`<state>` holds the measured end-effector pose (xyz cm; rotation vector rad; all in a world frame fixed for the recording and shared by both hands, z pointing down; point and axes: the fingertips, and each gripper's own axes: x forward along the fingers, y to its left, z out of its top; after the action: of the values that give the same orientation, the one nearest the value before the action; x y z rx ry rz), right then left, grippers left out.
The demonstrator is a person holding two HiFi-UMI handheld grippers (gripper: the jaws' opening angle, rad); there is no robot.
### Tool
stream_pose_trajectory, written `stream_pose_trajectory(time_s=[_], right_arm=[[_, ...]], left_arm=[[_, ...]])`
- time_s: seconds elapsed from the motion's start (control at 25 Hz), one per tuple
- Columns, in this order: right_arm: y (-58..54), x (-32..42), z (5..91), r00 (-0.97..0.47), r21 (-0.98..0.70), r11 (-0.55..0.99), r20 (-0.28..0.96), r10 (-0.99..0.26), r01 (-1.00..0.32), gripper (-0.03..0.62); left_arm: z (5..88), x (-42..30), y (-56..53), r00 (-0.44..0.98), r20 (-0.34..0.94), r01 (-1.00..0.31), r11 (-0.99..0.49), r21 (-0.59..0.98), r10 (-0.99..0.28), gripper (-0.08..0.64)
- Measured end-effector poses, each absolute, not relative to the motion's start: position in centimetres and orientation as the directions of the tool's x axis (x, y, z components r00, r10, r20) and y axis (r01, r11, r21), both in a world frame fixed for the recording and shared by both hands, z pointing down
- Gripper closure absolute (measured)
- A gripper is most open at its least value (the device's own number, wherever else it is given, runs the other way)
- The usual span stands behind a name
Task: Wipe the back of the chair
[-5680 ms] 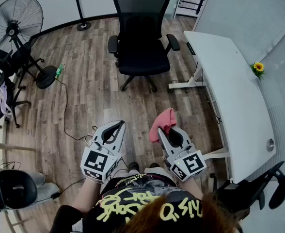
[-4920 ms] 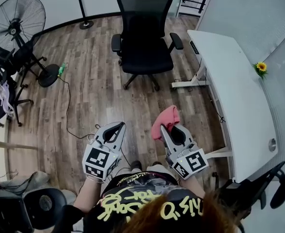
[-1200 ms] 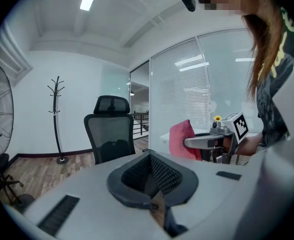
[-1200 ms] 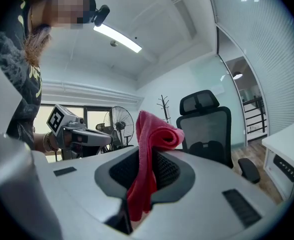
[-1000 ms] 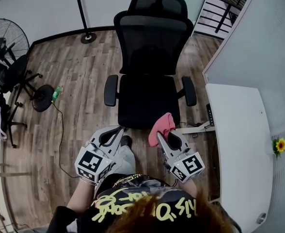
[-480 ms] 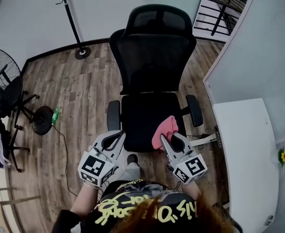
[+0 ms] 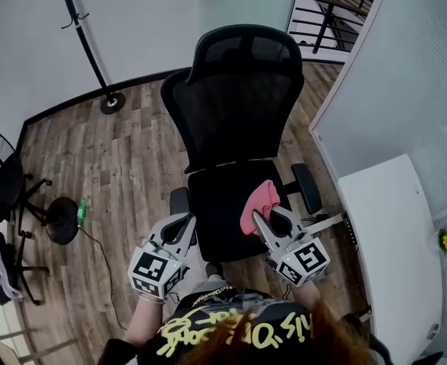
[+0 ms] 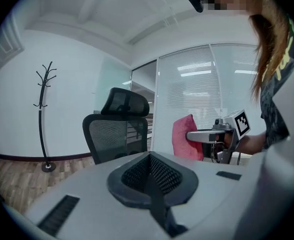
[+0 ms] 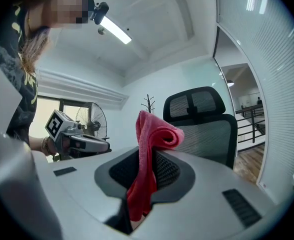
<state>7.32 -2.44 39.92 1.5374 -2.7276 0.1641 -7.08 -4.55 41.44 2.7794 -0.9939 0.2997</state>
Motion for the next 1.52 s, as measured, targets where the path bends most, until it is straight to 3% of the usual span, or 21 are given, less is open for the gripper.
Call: stream_pose_trajectory(time_s=[0.52, 0.76, 1.0, 1.28, 1.52], right_arm=[[-9.1, 7.3, 40.3, -0.473, -0.087, 0.469, 0.044, -0.88, -0.879, 0.531], [-11.2, 10.8, 37.6, -0.435, 0.017, 0.435, 0.0, -0.901, -0.9, 0.531], [-16.1, 16.5, 35.0, -0.388, 0.163, 0.388, 0.034, -0.921, -0.907, 0.531], [-23.0, 22.4, 26.9, -0.336, 0.23, 0.318, -0.042, -0.941, -0.92, 0.531], [-28.2, 24.8, 23.2, -0.256, 0.351, 0.227, -0.038, -0.966, -0.909, 0.531]], left_arm=[[43.0, -7.7, -10.5, 0.765, 0.285, -0.626, -0.771, 0.118, -0.578, 0.568], [43.8, -6.1, -11.7, 0.762, 0.304, -0.627, -0.769, 0.124, -0.572, 0.568], [42.9, -3.9, -12.6, 0.743, 0.299, -0.651, -0.75, 0.113, -0.599, 0.568], [41.3, -2.7, -13.9, 0.7, 0.273, -0.702, -0.707, 0.089, -0.66, 0.568], [41.5, -3.0, -13.5, 0.653, 0.288, -0.745, -0.662, 0.077, -0.701, 0.568]])
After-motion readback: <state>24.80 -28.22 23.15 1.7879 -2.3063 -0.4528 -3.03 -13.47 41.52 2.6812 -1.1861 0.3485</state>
